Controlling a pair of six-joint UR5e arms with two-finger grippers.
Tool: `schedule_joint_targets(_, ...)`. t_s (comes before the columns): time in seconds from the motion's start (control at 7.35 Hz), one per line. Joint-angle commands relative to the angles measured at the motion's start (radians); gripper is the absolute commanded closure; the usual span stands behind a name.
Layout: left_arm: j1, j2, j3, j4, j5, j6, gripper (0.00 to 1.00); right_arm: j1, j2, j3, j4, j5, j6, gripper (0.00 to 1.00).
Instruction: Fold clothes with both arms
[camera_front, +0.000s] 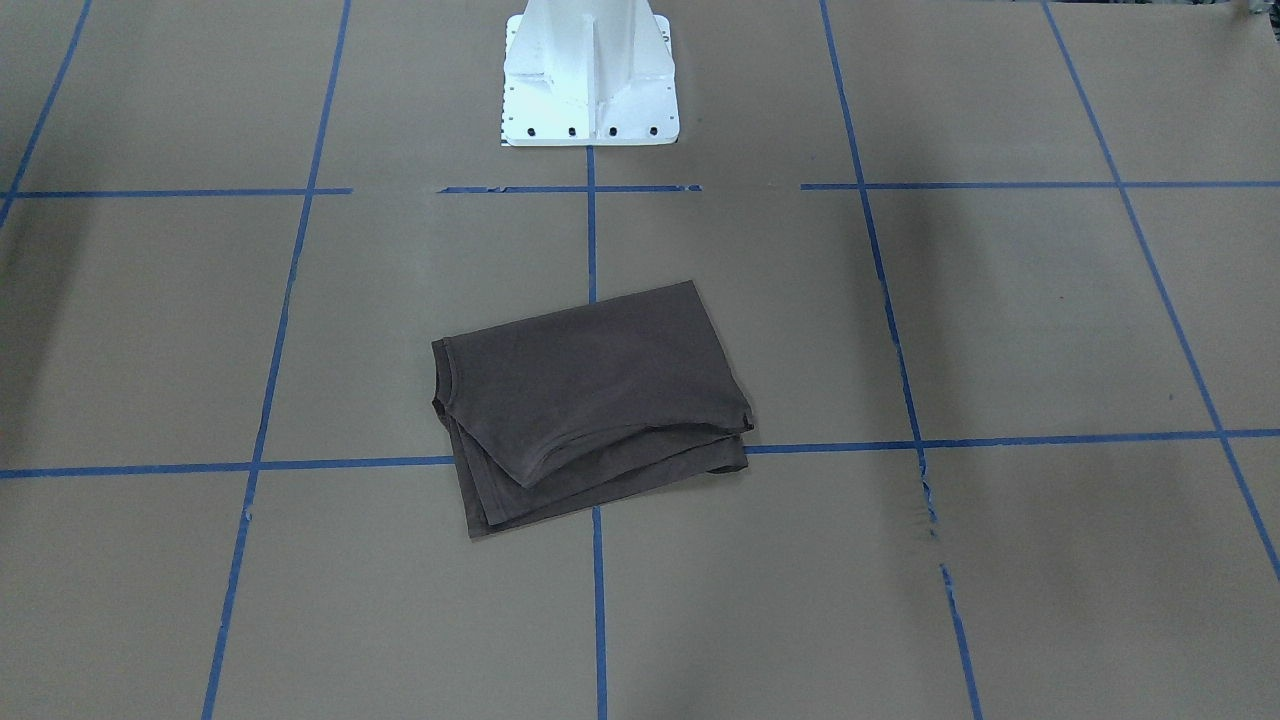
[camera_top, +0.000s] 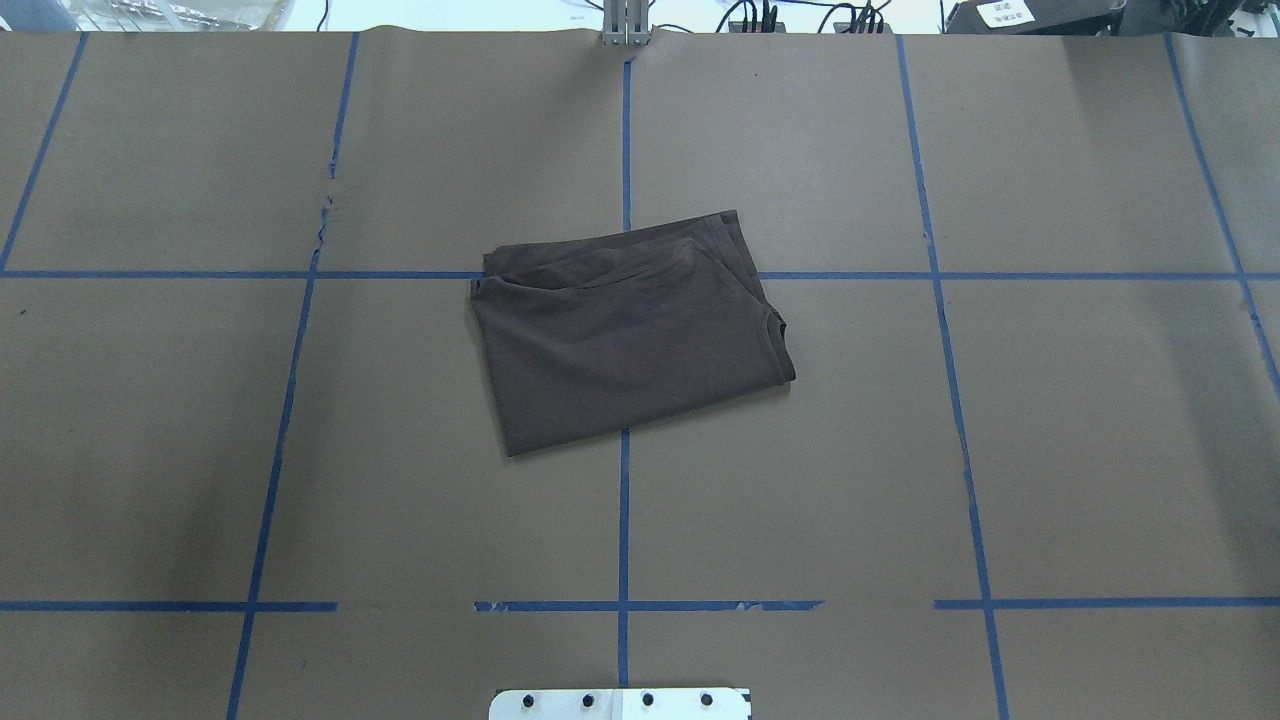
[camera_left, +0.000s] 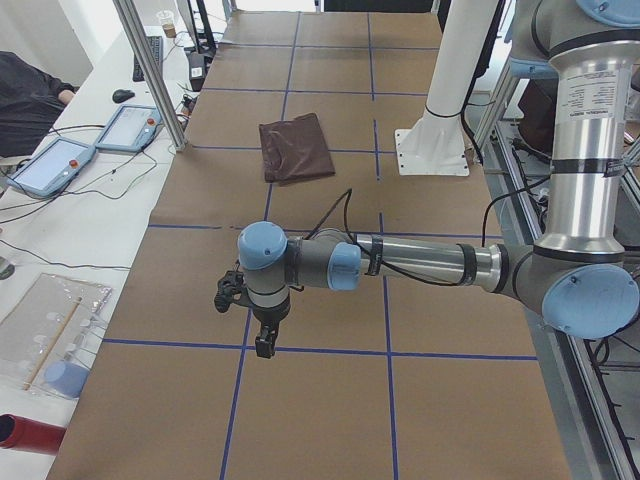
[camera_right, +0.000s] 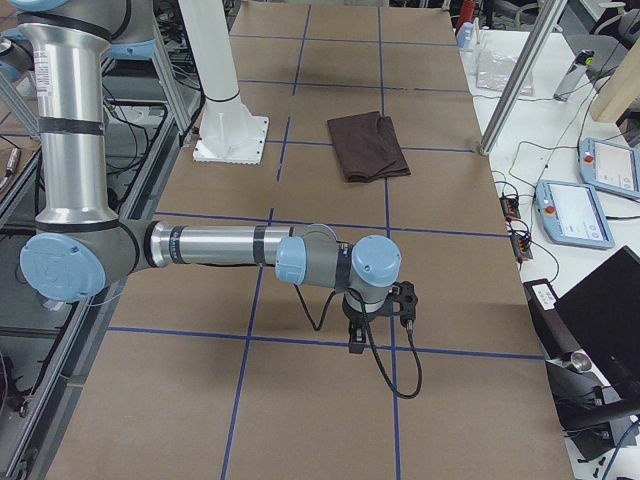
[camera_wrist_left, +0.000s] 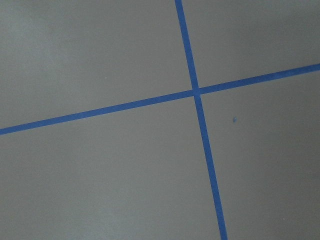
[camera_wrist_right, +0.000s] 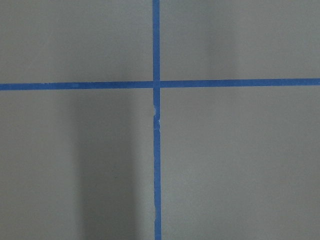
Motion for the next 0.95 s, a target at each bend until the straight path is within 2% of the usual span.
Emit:
schedule_joint_targets(0.0, 0.000, 0.001, 0.003, 0.002, 0.000, -0.052, 0.00, 0.004, 0.000, 0.000, 0.000, 0.000, 0.001, 0.00)
schedule_joint_targets(0.82, 0.000, 0.001, 0.003, 0.002, 0.000, -0.051, 0.00, 0.017, 0.003, 0.000, 0.000, 0.001, -0.001, 0.00)
